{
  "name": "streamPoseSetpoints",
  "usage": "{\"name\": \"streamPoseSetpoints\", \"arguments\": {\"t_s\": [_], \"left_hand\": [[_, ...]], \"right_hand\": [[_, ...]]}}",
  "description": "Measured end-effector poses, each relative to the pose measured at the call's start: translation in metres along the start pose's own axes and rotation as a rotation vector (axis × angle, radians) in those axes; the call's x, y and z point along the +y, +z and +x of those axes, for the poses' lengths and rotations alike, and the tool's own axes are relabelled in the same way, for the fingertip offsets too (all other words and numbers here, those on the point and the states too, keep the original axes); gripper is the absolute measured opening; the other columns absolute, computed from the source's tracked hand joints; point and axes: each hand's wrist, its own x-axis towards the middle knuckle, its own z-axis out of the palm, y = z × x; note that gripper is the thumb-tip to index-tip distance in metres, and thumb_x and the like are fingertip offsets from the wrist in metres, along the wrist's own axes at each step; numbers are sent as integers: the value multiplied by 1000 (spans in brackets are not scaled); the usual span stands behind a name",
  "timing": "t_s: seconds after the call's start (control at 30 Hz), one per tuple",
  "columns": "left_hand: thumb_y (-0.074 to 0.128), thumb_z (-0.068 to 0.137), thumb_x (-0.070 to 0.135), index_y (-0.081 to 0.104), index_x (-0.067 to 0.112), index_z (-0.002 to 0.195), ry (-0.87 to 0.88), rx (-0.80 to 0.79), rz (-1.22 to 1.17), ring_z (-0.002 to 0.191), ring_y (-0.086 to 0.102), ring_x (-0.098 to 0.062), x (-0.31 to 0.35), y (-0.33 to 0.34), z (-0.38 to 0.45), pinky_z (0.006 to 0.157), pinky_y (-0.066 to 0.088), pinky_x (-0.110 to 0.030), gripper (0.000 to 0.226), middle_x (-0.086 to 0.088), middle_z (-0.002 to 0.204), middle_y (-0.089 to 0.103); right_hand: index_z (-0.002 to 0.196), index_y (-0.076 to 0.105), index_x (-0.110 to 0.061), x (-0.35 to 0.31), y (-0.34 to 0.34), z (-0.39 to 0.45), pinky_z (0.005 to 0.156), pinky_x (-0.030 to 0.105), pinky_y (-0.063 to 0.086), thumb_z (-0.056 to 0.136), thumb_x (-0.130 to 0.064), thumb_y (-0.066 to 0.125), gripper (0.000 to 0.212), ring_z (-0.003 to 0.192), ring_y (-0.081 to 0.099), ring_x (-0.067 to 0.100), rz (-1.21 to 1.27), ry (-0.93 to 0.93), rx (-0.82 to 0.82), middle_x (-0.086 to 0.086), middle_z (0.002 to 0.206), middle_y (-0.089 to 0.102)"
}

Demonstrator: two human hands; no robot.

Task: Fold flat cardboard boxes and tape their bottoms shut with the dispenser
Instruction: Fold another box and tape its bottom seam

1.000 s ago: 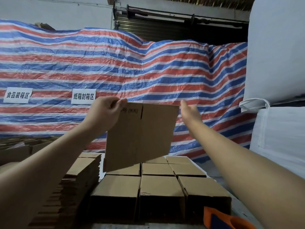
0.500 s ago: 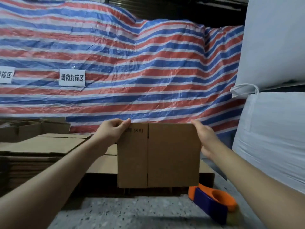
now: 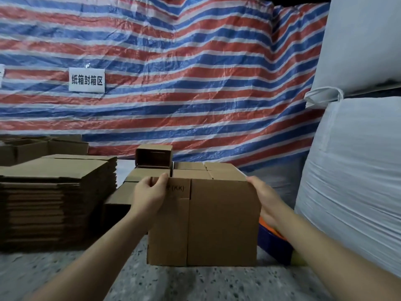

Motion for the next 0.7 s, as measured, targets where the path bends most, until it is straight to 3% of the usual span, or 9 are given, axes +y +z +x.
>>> {"name": "streamPoseSetpoints", "arguments": {"t_s": [0.07,0.17,0.2,0.3,0.4,0.47,0.6,0.7], "left_hand": [[53,96,47,62,17,103,-32,16,41,90,63,-22,3,3,2,76,52,-38,32,-7,92,68],[52,95,50,49,13,122,-117,30,2,98,59,-22,8,10,-5,79,50,-40,46,-7,107,62],[55,92,55,43,13,128,-129,43,-24,104,58,-24,9,13,-10,84,50,-41,56,-6,114,59],[66,84,58,38,13,138,-85,84,-18,115,53,-26,7,19,-22,97,48,-46,75,-7,131,51],[64,87,45,43,23,116,-43,56,-52,100,57,-18,13,18,-24,67,48,-30,42,-6,120,56],[57,91,38,47,24,106,8,-26,-83,93,60,-18,20,14,-21,58,44,-24,23,-9,111,61],[46,91,36,55,12,112,3,-256,-163,97,66,-28,34,7,-22,85,53,-44,33,-18,104,67],[39,96,30,57,11,93,-116,-370,-283,55,66,-15,37,0,-29,54,53,-29,26,-5,63,68]], "right_hand": [[111,76,-15,-3,-7,1,71,32,56,97,-45,55,40,90,75,20,22,-20,-115,13,106,76],[118,74,-14,-1,-15,1,94,44,53,100,-49,45,49,108,70,27,167,-5,-216,17,114,72],[118,74,-12,-1,-16,0,96,45,52,101,-49,43,50,108,69,28,194,7,-245,18,114,71],[105,76,-12,-4,-14,-6,82,38,54,101,-41,45,43,92,69,21,188,11,-287,13,96,70],[75,75,-19,-11,-7,-19,67,30,55,102,-39,42,47,72,67,12,129,4,-241,5,78,66],[64,71,-24,-18,-1,-30,64,29,53,103,-43,40,53,68,66,9,64,-33,-154,0,72,67],[83,68,-24,-28,20,-46,71,37,52,104,-52,37,47,82,69,16,9,-73,68,-2,71,74],[101,65,-7,-24,35,-54,86,43,56,105,-50,32,54,87,66,25,-20,-46,137,17,88,72]]}}
